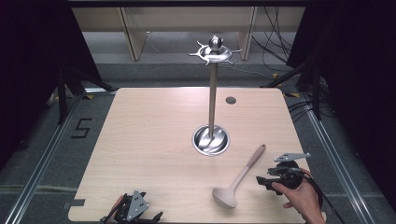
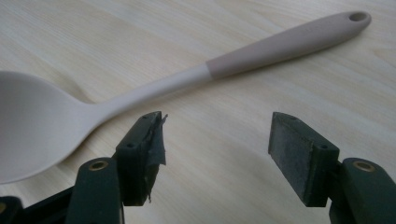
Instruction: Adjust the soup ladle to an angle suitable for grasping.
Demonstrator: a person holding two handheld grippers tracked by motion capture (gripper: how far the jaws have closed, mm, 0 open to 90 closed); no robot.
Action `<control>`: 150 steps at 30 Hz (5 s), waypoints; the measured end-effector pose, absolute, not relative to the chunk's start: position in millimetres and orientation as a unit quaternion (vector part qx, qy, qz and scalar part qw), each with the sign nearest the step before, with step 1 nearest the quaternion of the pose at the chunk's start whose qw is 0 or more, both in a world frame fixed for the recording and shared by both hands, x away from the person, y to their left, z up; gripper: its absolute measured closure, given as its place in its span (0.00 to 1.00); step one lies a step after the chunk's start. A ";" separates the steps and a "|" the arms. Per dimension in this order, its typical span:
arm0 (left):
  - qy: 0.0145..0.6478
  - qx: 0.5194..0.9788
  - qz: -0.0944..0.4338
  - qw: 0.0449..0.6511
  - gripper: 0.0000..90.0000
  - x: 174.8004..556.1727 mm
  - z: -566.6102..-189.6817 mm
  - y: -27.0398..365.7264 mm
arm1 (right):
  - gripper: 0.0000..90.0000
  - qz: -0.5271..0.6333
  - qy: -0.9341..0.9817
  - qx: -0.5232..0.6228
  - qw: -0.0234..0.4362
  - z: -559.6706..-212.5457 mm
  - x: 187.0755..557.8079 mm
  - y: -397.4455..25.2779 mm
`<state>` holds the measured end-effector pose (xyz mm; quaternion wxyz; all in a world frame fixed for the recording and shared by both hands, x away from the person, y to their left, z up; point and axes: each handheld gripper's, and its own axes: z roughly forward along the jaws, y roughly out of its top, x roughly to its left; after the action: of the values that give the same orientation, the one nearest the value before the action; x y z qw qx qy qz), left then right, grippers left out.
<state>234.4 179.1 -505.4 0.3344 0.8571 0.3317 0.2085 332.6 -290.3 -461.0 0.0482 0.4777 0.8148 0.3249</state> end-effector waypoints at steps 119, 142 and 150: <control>0.315 0.859 0.214 0.343 0.17 232.8 -501.7 178.7 | 0.86 0.341 0.794 0.503 -0.012 -439.9 385.5 -206.0; 0.302 0.866 0.212 0.339 0.17 233.1 -499.5 180.0 | 0.86 0.380 0.813 0.439 0.031 -417.9 353.1 -207.0; 0.302 0.865 0.212 0.339 0.17 233.1 -499.3 180.1 | 0.86 0.401 0.812 0.420 0.055 -407.2 338.5 -207.5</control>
<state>233.1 180.1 -499.3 0.3392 0.8655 0.3016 0.2121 338.5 -207.5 -407.2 0.0547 0.4198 0.8124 0.4011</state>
